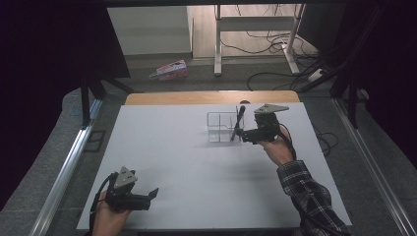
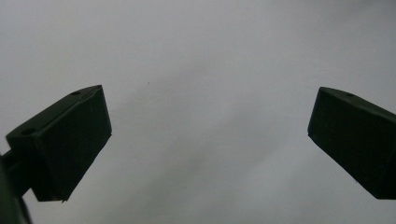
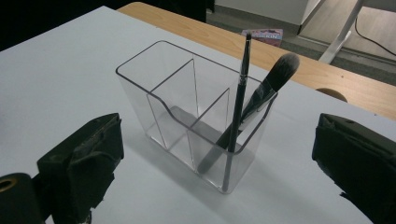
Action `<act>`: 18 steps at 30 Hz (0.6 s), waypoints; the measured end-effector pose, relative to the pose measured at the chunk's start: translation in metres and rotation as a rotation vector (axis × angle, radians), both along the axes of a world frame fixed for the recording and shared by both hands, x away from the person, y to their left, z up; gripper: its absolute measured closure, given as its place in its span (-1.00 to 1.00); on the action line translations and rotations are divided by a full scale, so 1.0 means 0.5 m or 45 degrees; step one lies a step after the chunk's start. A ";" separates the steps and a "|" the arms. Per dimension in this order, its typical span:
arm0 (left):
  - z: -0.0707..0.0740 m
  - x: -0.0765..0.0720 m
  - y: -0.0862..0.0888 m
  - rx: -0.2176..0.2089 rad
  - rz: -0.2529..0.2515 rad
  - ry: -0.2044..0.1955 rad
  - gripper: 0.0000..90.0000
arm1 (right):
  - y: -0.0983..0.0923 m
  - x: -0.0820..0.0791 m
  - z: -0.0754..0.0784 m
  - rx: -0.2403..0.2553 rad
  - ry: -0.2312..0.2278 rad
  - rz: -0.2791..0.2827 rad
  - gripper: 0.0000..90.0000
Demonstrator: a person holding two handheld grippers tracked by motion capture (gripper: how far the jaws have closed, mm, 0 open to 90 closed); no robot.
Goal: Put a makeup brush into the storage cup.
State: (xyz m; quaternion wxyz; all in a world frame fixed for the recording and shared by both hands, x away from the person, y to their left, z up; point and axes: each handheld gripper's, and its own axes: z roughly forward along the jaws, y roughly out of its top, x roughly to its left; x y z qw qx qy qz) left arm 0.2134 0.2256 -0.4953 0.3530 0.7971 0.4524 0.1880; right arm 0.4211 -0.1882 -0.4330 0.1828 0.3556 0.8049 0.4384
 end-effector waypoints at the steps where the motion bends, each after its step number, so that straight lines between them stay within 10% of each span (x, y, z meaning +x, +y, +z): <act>1: 0.000 0.000 0.000 -0.003 0.000 -0.001 -1.00 | -0.001 -0.002 0.000 0.003 0.008 0.001 -0.96; 18: 0.000 0.000 -0.001 0.010 -0.001 0.002 -1.00 | -0.015 -0.038 -0.014 0.019 0.041 0.019 -0.97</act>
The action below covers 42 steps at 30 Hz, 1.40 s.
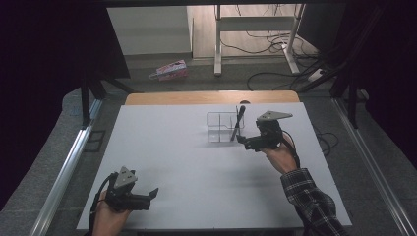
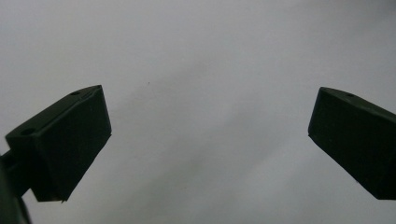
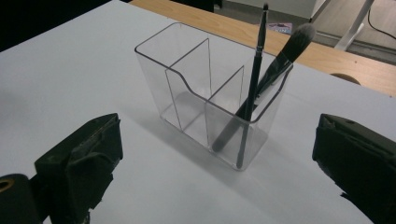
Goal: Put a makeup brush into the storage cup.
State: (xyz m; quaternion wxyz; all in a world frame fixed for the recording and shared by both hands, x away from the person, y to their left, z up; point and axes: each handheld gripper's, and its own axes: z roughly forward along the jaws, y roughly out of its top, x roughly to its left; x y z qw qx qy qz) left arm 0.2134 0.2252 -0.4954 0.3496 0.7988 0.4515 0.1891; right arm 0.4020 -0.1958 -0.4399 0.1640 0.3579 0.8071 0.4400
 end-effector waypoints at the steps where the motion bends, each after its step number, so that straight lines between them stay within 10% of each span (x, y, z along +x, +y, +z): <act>1: 0.000 0.000 0.000 0.003 -0.001 -0.002 -1.00 | -0.001 -0.001 0.000 -0.001 0.001 0.001 -0.97; 42: 0.001 -0.001 0.001 -0.026 0.000 -0.020 -1.00 | -0.010 -0.095 -0.017 -0.029 0.016 0.109 -1.00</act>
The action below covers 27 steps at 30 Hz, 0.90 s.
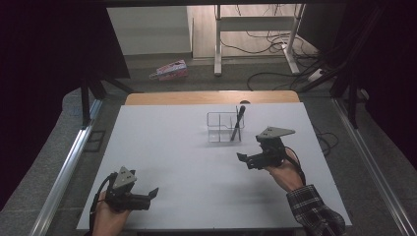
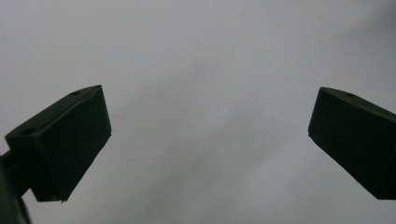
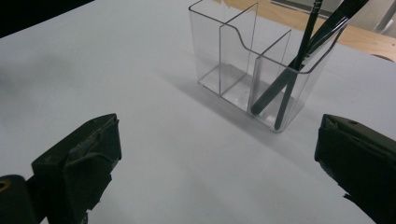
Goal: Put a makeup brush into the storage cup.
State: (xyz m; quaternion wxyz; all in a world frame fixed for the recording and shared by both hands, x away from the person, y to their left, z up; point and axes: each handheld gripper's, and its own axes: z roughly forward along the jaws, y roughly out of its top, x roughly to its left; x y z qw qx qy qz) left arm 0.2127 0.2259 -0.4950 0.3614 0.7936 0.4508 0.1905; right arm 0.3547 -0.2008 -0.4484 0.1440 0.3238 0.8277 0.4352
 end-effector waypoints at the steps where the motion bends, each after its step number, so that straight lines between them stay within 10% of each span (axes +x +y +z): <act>1: 0.000 0.000 0.000 -0.001 0.001 0.001 -1.00 | 0.000 -0.003 0.000 0.001 0.002 0.000 -1.00; 27: 0.000 0.001 0.002 -0.032 0.006 0.000 -1.00 | -0.017 -0.054 0.000 -0.001 0.003 0.020 -0.99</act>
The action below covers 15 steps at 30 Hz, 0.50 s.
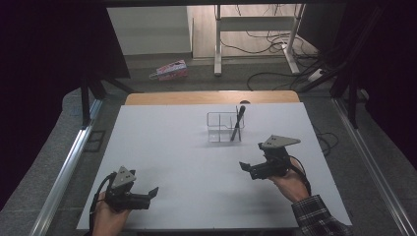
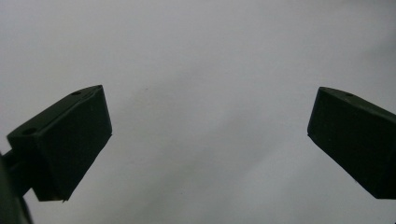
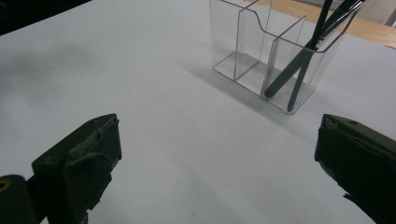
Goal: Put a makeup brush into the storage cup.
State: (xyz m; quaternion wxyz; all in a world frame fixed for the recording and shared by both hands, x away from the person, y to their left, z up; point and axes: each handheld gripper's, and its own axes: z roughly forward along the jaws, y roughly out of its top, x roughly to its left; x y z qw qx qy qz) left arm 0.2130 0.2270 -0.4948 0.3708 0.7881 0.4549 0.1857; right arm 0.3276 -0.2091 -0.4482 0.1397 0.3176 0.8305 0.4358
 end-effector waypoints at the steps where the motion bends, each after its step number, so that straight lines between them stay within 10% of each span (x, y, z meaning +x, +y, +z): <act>1: 0.000 0.000 0.000 -0.002 0.001 0.001 -1.00 | -0.002 -0.001 0.001 0.001 0.000 -0.002 -0.99; 15: -0.001 0.002 0.000 -0.014 0.004 0.015 -0.99 | -0.017 -0.023 0.000 -0.008 -0.001 -0.006 -0.99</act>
